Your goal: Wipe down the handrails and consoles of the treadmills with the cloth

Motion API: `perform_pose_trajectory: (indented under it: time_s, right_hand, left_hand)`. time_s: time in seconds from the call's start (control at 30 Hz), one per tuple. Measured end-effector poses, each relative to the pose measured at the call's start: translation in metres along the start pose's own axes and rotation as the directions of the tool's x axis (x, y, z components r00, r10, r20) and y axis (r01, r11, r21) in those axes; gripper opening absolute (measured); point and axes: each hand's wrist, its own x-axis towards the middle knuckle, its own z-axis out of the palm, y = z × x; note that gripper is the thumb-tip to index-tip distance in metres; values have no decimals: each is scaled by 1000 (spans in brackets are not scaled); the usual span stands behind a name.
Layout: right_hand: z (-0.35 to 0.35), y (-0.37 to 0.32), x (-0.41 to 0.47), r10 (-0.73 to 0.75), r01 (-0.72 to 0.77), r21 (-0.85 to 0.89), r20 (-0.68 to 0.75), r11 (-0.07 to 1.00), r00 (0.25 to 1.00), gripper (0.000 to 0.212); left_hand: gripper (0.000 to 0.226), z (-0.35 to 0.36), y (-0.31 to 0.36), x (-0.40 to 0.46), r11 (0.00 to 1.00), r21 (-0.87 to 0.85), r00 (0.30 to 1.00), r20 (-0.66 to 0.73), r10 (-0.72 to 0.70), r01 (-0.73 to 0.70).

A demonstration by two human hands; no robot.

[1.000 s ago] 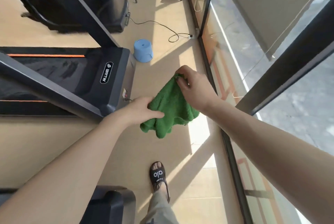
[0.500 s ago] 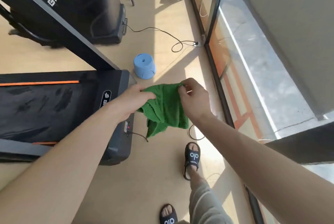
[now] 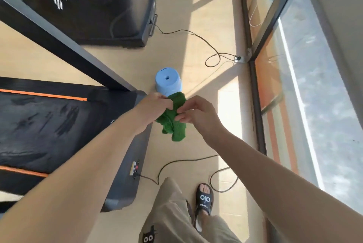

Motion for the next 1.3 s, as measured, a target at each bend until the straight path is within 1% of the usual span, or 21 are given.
perform_pose_trajectory:
  time_s: [0.03,0.07,0.13,0.17,0.23,0.3,0.37,0.43,0.47,0.53,0.6,0.63,0.67,0.73,0.77,0.83,0.93,1.0,1.07,1.17,1.3]
  right_hand:
    - [-3,-7,17,13,-13,16,3,1000,1000,26]
    - [-7,-16,40,21,-21,-6,6,1000,1000,30]
    - [-13,-28,86,21,-21,-160,0,987,1000,43]
    - [-16,-29,89,18,-15,-236,14,972,1000,50]
    - [-25,-37,132,107,-79,-286,83,955,991,53]
    - [-33,-38,178,250,-202,-269,158,942,955,49]
    - [-39,-37,232,352,-291,-283,195,914,916,49]
    - [-40,-33,288,394,-341,-243,221,908,892,49]
    - [-41,-33,313,407,-371,-188,217,909,887,49]
    - [-42,-29,372,437,-430,-78,180,899,881,47]
    - [-39,-27,426,458,-462,-3,132,887,879,46]
    - [-37,-27,445,450,-455,28,100,890,887,47]
    - [-34,-22,479,453,-458,61,75,887,888,48]
    - [-26,-16,512,434,-433,102,5,896,901,46]
    - [-23,-10,528,425,-421,89,-33,903,904,44]
    - [-12,11,580,403,-404,14,-98,915,910,40]
    - [5,58,655,331,-363,-234,-166,902,929,33]
    - [11,91,696,294,-332,-328,-163,884,942,31]
    - [16,136,744,236,-262,-418,-114,870,965,29]
    - [16,214,814,150,-172,-516,-84,839,985,26]
    - [14,302,880,82,-105,-590,-65,800,994,28]
  left_hand:
    - [48,-6,11,12,999,32,1000,-1,16,-16]
    - [49,-13,23,30,998,51,1000,8,24,-24]
    - [40,-27,42,67,998,58,1000,15,22,-23]
    - [38,-27,43,68,999,44,1000,15,27,-27]
    - [43,-39,55,106,1000,-5,999,29,24,-24]
    - [46,-51,67,147,999,-31,999,50,17,-16]
    - [44,-65,75,197,999,-53,999,43,12,-10]
    - [41,-81,77,253,999,-53,1000,20,-8,9]
    - [39,-88,77,277,998,-54,1000,8,-28,29]
    - [35,-103,72,335,995,-68,998,0,-66,66]
    - [22,-112,65,385,991,-102,997,-7,-83,82]
    - [16,-114,59,407,989,-123,996,-16,-84,81]
    - [18,-117,52,443,984,-154,995,-35,-98,92]
    - [20,-116,41,476,979,-181,990,-94,-109,91]
    - [20,-115,34,491,976,-197,986,-121,-113,88]
    - [27,-112,17,541,978,-187,979,-161,-122,91]
    - [40,-104,-18,617,993,-65,963,-244,-112,99]
    - [40,-96,-43,662,995,8,951,-295,-94,101]
    - [39,-84,-79,716,995,32,935,-346,-75,92]
    - [43,-59,-135,799,992,86,929,-366,-51,88]
    - [50,-33,-202,880,987,142,928,-373,-21,79]
